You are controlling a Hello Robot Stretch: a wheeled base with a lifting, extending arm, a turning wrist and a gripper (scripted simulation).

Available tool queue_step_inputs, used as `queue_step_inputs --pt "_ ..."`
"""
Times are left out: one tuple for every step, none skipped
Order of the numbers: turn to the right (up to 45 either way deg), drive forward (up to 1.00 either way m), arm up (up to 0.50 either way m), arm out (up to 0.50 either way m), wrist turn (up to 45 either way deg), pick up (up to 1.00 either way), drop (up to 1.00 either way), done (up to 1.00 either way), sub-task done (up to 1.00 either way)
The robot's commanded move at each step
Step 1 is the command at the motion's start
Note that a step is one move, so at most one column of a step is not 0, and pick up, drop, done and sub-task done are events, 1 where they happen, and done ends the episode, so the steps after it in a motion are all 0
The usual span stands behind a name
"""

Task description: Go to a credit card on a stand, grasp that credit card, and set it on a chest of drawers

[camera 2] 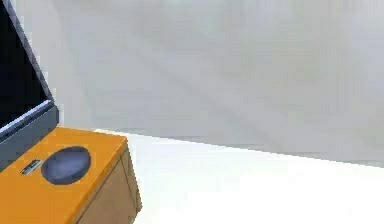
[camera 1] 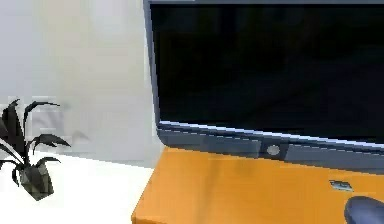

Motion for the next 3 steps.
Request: queue_step_inputs --pt "-39.0 0.0 0.0 0.0 0.0 0.0 0.0 0.0 0.0" --pt "-6.0 0.0 0.0 0.0 0.0 0.0 0.0 0.0 0.0" --pt "45.0 0.0 0.0 0.0 0.0 0.0 0.0 0.0 0.0"
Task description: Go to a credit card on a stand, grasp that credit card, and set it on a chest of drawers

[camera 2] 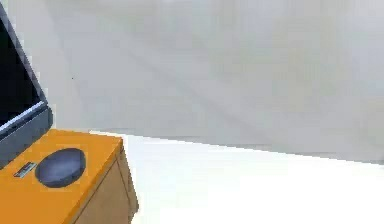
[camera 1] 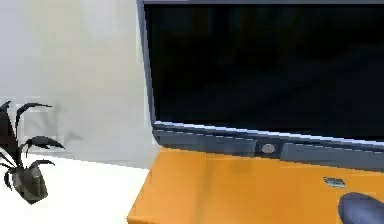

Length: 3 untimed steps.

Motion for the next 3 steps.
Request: queue_step_inputs --pt "45.0 0.0 0.0 0.0 0.0 0.0 0.0 0.0 0.0" --pt "9.0 0.0 0.0 0.0 0.0 0.0 0.0 0.0 0.0" --pt "0.0 0.3 0.0 0.0 0.0 0.0 0.0 0.0 0.0"
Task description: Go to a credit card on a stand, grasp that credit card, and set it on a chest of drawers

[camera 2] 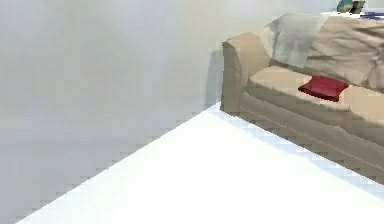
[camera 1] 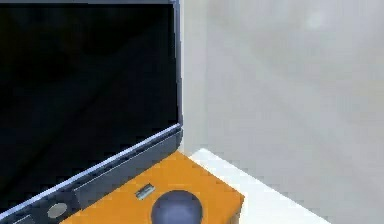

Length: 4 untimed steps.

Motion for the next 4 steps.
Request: queue_step_inputs --pt "-45.0 0.0 0.0 0.0 0.0 0.0 0.0 0.0 0.0" --pt "-45.0 0.0 0.0 0.0 0.0 0.0 0.0 0.0 0.0" --pt "-15.0 0.0 0.0 0.0 0.0 0.0 0.0 0.0 0.0" --pt "-3.0 0.0 0.0 0.0 0.0 0.0 0.0 0.0 0.0"
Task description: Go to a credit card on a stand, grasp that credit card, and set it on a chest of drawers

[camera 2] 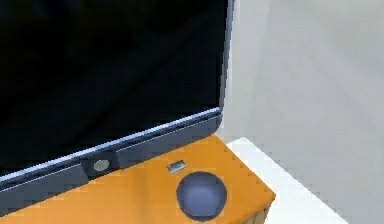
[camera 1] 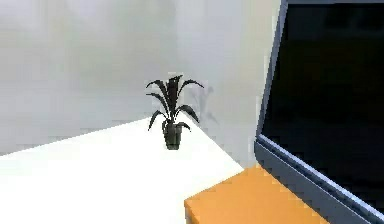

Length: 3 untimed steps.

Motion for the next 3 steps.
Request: queue_step_inputs --pt "45.0 0.0 0.0 0.0 0.0 0.0 0.0 0.0 0.0" --pt "45.0 0.0 0.0 0.0 0.0 0.0 0.0 0.0 0.0" --pt "45.0 0.0 0.0 0.0 0.0 0.0 0.0 0.0 0.0"
